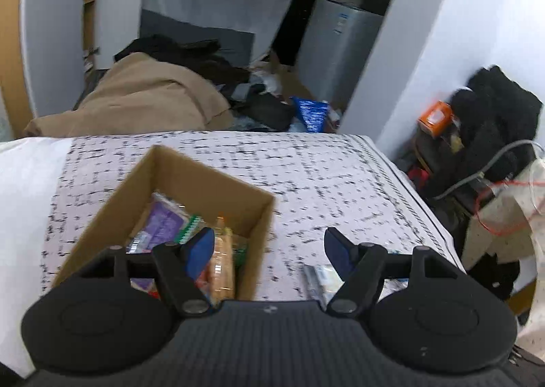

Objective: Organize snacks
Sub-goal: 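Move both grippers back toward the white packet and purple packet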

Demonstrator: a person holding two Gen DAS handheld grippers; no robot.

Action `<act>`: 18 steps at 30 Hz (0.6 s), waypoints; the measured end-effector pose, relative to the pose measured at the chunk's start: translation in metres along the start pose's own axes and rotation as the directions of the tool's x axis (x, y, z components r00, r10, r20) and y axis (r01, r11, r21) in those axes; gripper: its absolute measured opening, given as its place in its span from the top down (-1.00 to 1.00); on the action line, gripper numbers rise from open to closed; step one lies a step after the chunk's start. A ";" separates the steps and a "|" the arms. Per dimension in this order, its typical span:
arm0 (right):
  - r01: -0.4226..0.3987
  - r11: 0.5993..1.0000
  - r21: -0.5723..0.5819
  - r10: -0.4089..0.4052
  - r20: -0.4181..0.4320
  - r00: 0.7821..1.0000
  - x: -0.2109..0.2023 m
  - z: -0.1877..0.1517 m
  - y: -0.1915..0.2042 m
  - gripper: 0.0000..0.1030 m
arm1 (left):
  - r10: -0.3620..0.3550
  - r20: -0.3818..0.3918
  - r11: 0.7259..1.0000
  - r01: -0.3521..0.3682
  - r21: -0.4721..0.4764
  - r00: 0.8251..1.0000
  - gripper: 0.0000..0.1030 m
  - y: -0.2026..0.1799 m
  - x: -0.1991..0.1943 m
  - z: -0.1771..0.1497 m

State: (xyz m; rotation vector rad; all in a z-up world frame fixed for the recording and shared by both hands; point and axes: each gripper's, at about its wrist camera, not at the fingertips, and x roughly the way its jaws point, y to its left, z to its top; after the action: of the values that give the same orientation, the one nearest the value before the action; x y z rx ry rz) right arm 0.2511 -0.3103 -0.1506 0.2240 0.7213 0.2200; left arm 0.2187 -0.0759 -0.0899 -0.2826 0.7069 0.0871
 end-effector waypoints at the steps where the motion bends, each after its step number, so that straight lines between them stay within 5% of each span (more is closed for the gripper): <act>1: 0.000 1.000 0.004 0.000 0.001 1.000 0.000 0.000 -0.004 -0.60 | -0.006 0.004 1.000 0.006 0.017 1.000 -0.39 -0.005 0.000 -0.002; 6: -0.005 1.000 0.021 0.005 0.012 1.000 0.003 -0.002 -0.023 -0.67 | -0.049 -0.007 0.997 0.049 0.062 0.999 -0.65 -0.025 0.004 -0.009; 18: -0.022 0.993 0.114 0.018 0.032 0.999 0.027 -0.009 -0.059 -0.68 | -0.049 -0.090 0.987 0.062 0.148 0.995 -0.67 -0.061 0.043 -0.037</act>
State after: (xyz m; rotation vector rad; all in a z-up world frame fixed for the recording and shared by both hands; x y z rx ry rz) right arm 0.2715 -0.3579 -0.1901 0.3430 0.7021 0.1942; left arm 0.2392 -0.1458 -0.1307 -0.1621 0.7862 -0.0316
